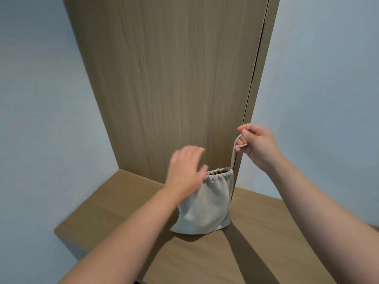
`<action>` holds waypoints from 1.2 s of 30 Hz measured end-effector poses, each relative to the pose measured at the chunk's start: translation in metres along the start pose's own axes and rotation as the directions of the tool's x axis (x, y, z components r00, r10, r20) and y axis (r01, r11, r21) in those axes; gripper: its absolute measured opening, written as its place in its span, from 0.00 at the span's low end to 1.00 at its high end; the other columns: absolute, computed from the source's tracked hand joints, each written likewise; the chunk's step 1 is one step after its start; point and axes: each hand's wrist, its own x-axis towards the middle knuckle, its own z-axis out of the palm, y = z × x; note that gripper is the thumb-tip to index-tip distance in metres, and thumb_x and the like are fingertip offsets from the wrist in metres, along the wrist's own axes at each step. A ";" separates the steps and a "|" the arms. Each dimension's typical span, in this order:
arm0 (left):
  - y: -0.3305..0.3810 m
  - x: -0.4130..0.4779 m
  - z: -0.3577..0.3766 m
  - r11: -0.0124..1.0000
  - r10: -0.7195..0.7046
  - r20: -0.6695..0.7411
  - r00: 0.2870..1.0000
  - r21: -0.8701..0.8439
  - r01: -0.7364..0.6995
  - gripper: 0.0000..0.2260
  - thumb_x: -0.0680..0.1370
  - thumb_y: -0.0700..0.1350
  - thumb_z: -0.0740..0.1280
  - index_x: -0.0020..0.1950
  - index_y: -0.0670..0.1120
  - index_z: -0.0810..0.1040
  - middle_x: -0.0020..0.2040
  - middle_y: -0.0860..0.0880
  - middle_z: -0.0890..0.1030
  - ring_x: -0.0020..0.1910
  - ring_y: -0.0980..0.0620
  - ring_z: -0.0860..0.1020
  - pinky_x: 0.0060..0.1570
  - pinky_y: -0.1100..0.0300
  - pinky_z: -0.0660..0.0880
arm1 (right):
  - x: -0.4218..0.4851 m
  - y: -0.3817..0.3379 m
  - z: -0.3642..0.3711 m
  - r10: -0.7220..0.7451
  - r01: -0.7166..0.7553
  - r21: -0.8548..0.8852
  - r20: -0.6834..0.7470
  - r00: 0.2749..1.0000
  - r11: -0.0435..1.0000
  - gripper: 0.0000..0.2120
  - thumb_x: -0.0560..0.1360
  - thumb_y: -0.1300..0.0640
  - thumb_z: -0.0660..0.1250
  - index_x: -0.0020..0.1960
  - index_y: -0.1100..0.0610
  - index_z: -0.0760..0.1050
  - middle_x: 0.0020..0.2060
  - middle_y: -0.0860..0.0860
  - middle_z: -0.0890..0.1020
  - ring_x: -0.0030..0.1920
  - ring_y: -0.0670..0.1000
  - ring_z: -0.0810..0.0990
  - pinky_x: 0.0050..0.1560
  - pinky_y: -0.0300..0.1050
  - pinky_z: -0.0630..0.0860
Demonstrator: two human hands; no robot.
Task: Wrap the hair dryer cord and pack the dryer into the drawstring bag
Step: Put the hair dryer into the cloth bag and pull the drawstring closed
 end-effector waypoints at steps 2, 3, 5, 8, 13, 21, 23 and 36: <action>0.015 0.002 0.017 0.992 0.021 0.316 0.949 0.109 -0.058 0.29 0.77 0.58 0.61 0.75 0.49 0.61 0.69 0.48 0.73 0.72 0.47 0.64 0.73 0.43 0.53 | 0.000 0.001 0.001 0.008 -0.008 0.019 0.006 1.000 1.000 0.12 0.79 0.69 0.54 0.42 0.61 0.73 0.20 0.48 0.69 0.25 0.48 0.73 0.27 0.40 0.75; 0.016 0.003 0.023 0.988 -0.010 0.403 0.915 0.147 -0.054 0.26 0.77 0.58 0.61 0.73 0.48 0.64 0.65 0.47 0.76 0.69 0.46 0.68 0.73 0.42 0.54 | 0.000 0.000 0.000 0.012 -0.012 0.024 -0.001 1.000 1.000 0.12 0.79 0.69 0.54 0.43 0.61 0.74 0.20 0.48 0.70 0.25 0.48 0.73 0.27 0.40 0.75; 0.013 0.003 0.028 0.989 -0.045 0.420 0.906 0.148 -0.020 0.13 0.79 0.53 0.60 0.56 0.46 0.75 0.52 0.46 0.81 0.56 0.45 0.76 0.64 0.49 0.65 | 0.002 0.001 -0.007 0.022 -0.022 0.009 -0.046 0.999 1.000 0.11 0.80 0.67 0.55 0.46 0.61 0.75 0.23 0.50 0.72 0.27 0.49 0.74 0.30 0.42 0.78; 0.006 0.002 0.030 0.996 -0.044 0.351 0.935 0.085 0.015 0.09 0.79 0.48 0.61 0.40 0.46 0.72 0.44 0.45 0.81 0.46 0.43 0.77 0.41 0.55 0.64 | 0.004 0.013 -0.028 0.046 -0.089 -0.275 -0.160 0.986 0.957 0.11 0.81 0.61 0.56 0.59 0.62 0.73 0.37 0.56 0.78 0.38 0.53 0.80 0.44 0.47 0.82; 0.002 0.002 0.032 0.998 -0.051 0.323 0.945 0.040 0.040 0.09 0.78 0.48 0.63 0.40 0.46 0.75 0.41 0.46 0.80 0.43 0.44 0.77 0.38 0.55 0.66 | -0.026 0.046 -0.059 -0.126 -0.148 -0.840 -0.248 0.961 0.521 0.14 0.79 0.53 0.57 0.60 0.58 0.73 0.51 0.52 0.79 0.46 0.54 0.80 0.49 0.51 0.77; 0.009 0.001 0.033 0.998 0.036 0.277 0.960 0.048 -0.052 0.09 0.79 0.48 0.62 0.42 0.46 0.75 0.42 0.48 0.79 0.43 0.46 0.76 0.44 0.55 0.65 | -0.056 0.079 -0.021 0.096 -0.266 -0.735 -0.265 0.959 0.623 0.25 0.77 0.46 0.60 0.43 0.68 0.80 0.33 0.63 0.80 0.33 0.53 0.74 0.40 0.57 0.78; 0.008 0.001 0.033 0.993 0.079 0.287 0.955 0.063 -0.101 0.09 0.79 0.48 0.61 0.44 0.47 0.76 0.44 0.48 0.80 0.45 0.47 0.76 0.49 0.54 0.67 | -0.051 0.081 -0.012 0.089 -0.273 -0.687 -0.291 0.953 0.673 0.24 0.77 0.46 0.61 0.43 0.69 0.80 0.30 0.59 0.77 0.34 0.52 0.73 0.39 0.54 0.76; -0.039 -0.044 0.006 0.895 -0.365 -0.023 0.931 -0.283 0.344 0.08 0.77 0.48 0.67 0.40 0.46 0.78 0.35 0.52 0.78 0.36 0.53 0.76 0.38 0.56 0.75 | -0.029 0.085 0.009 0.072 -0.292 -0.497 -0.414 0.907 0.818 0.05 0.73 0.58 0.70 0.43 0.57 0.84 0.40 0.52 0.84 0.47 0.54 0.81 0.51 0.51 0.79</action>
